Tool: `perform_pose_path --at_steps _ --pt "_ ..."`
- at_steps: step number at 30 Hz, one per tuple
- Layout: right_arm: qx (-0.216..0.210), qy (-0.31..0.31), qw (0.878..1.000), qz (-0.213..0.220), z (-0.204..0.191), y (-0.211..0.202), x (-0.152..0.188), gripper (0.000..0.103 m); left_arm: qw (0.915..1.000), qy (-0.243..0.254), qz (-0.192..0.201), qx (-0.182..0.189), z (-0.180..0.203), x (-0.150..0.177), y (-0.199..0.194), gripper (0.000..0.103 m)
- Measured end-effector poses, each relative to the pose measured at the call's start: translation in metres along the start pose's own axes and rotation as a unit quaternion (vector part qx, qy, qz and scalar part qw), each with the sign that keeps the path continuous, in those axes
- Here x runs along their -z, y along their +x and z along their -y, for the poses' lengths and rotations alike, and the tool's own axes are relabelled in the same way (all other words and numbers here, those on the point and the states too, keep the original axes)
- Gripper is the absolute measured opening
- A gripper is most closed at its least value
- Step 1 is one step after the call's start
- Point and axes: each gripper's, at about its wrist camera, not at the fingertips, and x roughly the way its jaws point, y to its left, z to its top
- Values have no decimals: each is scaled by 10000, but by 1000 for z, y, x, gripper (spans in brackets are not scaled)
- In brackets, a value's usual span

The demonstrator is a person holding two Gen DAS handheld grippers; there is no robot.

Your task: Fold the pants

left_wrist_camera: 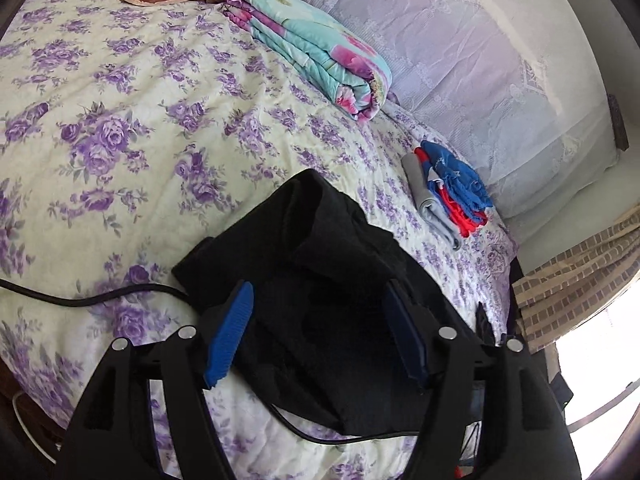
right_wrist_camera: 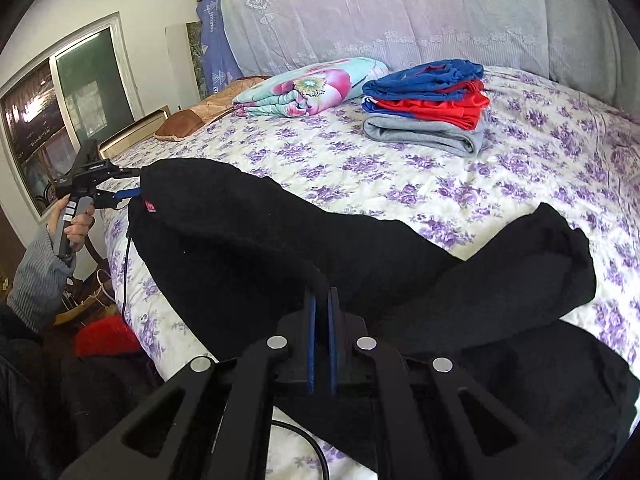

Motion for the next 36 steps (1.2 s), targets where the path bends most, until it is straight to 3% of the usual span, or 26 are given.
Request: perform_pose_path --at_steps 2,5,10,14,16,17,18,20,27,33,36 --pt "4 24 10000 13 0 -1 0 5 9996 -108 -13 246 5 -1 -2 65" --pt "3 33 10000 33 -1 -2 0 5 9996 -171 -101 222 12 -2 1 65" --pt "-38 83 9999 88 2 -3 -1 5 9984 -312 -358 -295 10 1 23 65" --pt "-77 120 9999 52 3 -1 1 5 9984 -319 -316 -349 10 1 25 62" --pt "-89 131 9999 22 3 1 1 5 9989 -212 -242 -350 15 -7 28 47" --pt "-94 141 9999 24 3 1 1 5 9989 -160 -215 -380 17 -13 30 31" --pt "-91 153 9998 38 3 0 1 5 9991 -156 -203 -346 17 -18 32 22" --pt "-88 163 9998 83 2 -3 0 5 9996 -200 -122 -156 18 -26 27 12" --pt "-385 -75 9992 119 -23 -24 -1 5 9992 -88 375 -51 21 -28 -23 11" --pt "-610 89 9965 -562 -28 6 35 5 9978 -448 -83 -478 -28 -1 -3 11" --pt "-699 381 9943 -715 -24 21 47 5 9981 -393 -32 -470 -32 0 2 11"
